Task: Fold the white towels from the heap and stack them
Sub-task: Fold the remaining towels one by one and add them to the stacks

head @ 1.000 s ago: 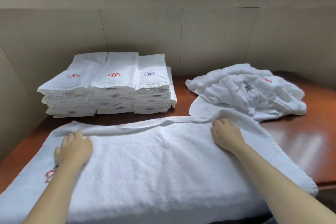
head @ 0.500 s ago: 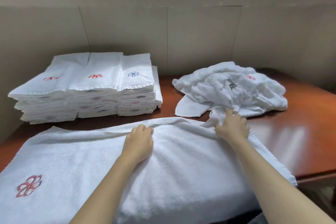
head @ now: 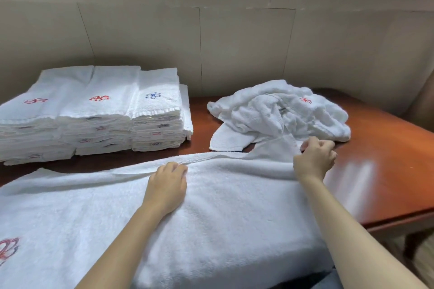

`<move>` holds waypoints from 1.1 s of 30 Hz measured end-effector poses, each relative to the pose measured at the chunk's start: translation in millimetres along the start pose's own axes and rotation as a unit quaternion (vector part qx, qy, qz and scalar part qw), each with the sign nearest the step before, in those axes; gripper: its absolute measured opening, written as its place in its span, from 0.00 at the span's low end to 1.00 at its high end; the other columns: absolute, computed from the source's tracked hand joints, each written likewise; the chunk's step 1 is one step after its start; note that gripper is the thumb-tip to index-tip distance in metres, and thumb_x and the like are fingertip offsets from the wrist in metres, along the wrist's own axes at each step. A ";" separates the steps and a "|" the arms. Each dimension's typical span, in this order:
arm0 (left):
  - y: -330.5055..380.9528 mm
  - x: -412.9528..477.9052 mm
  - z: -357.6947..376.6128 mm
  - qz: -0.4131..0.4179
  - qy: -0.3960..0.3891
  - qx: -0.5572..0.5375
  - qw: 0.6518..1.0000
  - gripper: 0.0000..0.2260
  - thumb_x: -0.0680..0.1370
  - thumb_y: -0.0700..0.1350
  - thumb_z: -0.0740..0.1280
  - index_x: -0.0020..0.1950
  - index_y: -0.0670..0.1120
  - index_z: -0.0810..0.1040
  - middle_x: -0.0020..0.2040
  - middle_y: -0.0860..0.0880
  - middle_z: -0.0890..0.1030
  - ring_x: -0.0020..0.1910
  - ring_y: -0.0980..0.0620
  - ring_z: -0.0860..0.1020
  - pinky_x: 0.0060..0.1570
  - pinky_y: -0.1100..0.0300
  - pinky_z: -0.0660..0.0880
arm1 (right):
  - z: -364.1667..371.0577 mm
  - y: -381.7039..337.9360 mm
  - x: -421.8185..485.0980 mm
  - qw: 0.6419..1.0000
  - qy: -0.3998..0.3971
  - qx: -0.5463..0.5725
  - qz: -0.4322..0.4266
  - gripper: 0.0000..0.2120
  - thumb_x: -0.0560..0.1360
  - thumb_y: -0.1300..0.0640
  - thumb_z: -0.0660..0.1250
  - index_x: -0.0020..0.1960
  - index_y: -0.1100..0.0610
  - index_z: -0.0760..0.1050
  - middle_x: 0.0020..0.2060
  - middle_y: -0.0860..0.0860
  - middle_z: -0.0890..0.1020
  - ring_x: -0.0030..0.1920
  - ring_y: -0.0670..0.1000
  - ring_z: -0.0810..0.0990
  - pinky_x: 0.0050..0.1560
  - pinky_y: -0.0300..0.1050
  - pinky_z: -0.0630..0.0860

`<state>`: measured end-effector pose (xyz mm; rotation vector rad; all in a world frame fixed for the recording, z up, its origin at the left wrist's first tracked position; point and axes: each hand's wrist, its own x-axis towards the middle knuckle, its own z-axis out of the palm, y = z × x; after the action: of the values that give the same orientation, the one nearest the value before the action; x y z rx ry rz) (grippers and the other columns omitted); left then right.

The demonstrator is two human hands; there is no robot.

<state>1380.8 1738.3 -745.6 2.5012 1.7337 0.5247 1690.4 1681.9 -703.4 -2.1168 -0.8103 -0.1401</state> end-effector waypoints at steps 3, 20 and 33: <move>-1.4 0.0 -1.0 0.001 -0.010 -0.016 1.000 0.16 0.82 0.48 0.54 0.69 0.51 0.69 0.67 0.52 0.69 0.66 0.50 0.67 0.63 0.55 0.65 | 6.4 -1.4 -13.3 0.975 -0.134 -0.178 0.022 0.19 0.71 0.66 0.62 0.61 0.56 0.72 0.66 0.60 0.61 0.66 0.62 0.60 0.69 0.58 0.55; -136.3 -37.5 -66.5 -0.297 0.078 0.019 0.952 0.10 0.77 0.41 0.60 0.57 0.46 0.75 0.60 0.44 0.69 0.60 0.43 0.66 0.53 0.49 0.72 | 68.2 -57.3 -44.8 0.934 -0.181 -0.187 -0.246 0.10 0.76 0.67 0.55 0.56 0.63 0.68 0.53 0.62 0.70 0.47 0.64 0.76 0.41 0.51 0.69; -166.6 -39.7 -84.7 -0.383 0.119 0.018 0.916 0.27 0.77 0.34 0.54 0.73 0.54 0.64 0.55 0.41 0.79 0.49 0.41 0.76 0.40 0.55 0.68 | 63.9 -63.3 -25.1 0.971 -0.117 -0.086 -0.188 0.17 0.78 0.55 0.61 0.39 0.65 0.80 0.43 0.67 0.81 0.47 0.66 0.78 0.40 0.50 0.65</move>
<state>1192.7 1750.8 -714.6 1.5853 2.5940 0.7227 1621.7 1744.7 -710.5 -2.1441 -1.3823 -0.1664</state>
